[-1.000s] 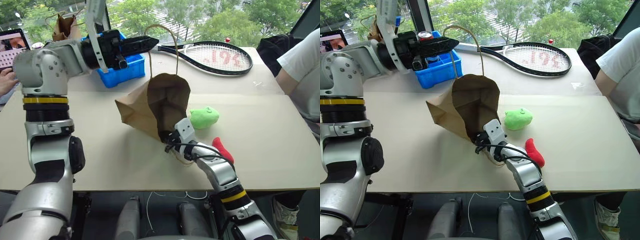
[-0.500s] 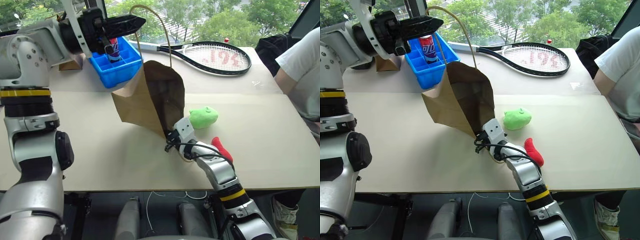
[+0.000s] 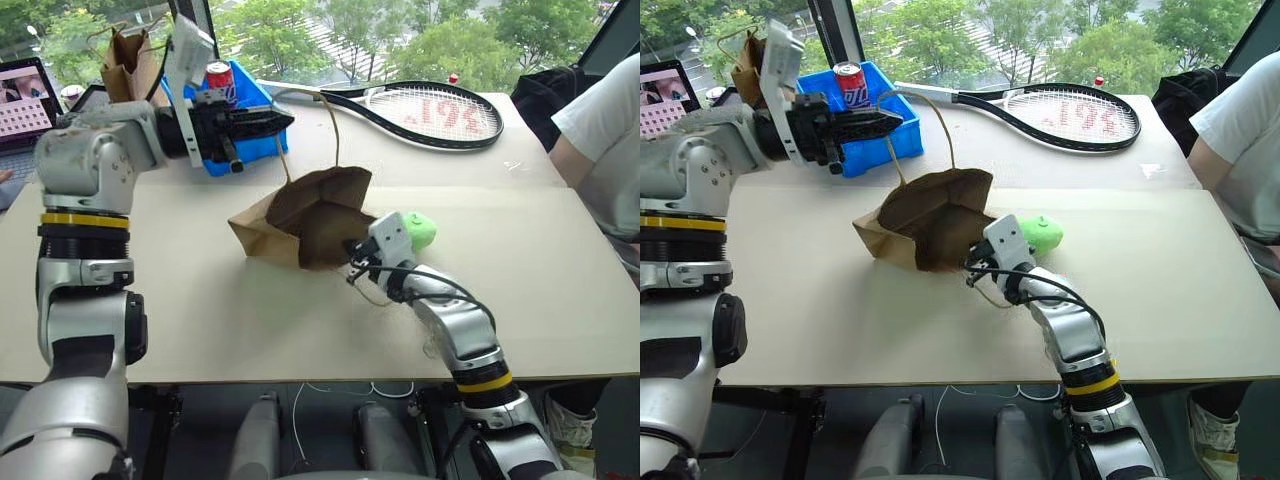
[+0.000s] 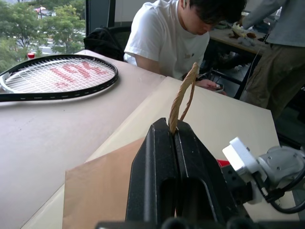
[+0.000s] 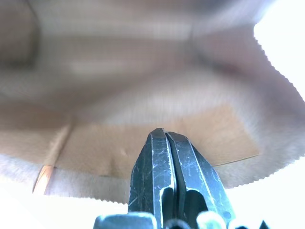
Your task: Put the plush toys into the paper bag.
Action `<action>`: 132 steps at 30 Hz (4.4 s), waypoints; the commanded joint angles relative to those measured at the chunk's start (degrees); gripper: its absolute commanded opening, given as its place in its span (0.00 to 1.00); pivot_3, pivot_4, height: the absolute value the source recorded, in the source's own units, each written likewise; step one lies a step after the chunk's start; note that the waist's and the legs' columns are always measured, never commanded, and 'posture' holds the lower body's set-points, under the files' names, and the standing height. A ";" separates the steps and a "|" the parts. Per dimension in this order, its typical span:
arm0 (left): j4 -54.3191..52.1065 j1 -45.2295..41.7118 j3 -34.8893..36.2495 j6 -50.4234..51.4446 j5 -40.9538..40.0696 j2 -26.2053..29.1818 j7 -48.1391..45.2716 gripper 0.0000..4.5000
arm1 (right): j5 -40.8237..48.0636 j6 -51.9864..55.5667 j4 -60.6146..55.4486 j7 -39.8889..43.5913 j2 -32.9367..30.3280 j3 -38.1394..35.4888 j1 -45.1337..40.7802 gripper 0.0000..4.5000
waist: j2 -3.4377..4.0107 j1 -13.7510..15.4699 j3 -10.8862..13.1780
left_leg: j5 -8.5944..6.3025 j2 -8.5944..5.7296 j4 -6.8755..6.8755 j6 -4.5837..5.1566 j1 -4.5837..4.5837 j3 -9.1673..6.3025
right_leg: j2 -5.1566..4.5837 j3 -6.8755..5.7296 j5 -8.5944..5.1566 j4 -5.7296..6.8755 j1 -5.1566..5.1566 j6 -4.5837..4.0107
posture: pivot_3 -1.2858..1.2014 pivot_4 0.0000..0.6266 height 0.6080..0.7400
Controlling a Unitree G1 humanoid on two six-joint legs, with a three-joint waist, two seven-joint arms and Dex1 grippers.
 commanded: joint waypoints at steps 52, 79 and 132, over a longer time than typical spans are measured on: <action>-9.25 2.73 1.66 7.34 -6.79 -8.33 6.67 0.00 | 31.05 34.00 -16.91 -6.43 -13.03 -23.15 -9.06 0.01 | 0.11 -0.04 0.06 | 0.00 0.04 0.01 0.01 -0.05 0.05 | 0.01 0.05 0.03 -0.14 0.01 -0.07 | 0.52 0.24 1.00; -17.25 6.91 5.11 13.84 -14.66 -12.60 15.60 0.00 | 15.61 13.29 -3.84 -8.01 3.37 -4.55 -1.75 0.31 | 0.11 0.62 0.06 | 0.01 0.02 0.02 0.02 -0.20 0.05 | 0.03 0.05 0.04 -0.07 -0.16 -0.07 | 0.52 0.24 1.00; -15.39 6.23 0.71 11.74 -13.94 -13.95 11.70 0.00 | 18.99 19.25 -6.01 9.04 -26.31 0.96 -5.76 0.00 | 0.10 0.97 0.02 | 0.00 -0.12 0.11 0.04 -0.22 0.05 | -0.08 0.07 0.02 -0.42 0.06 -0.10 | 0.52 0.24 1.00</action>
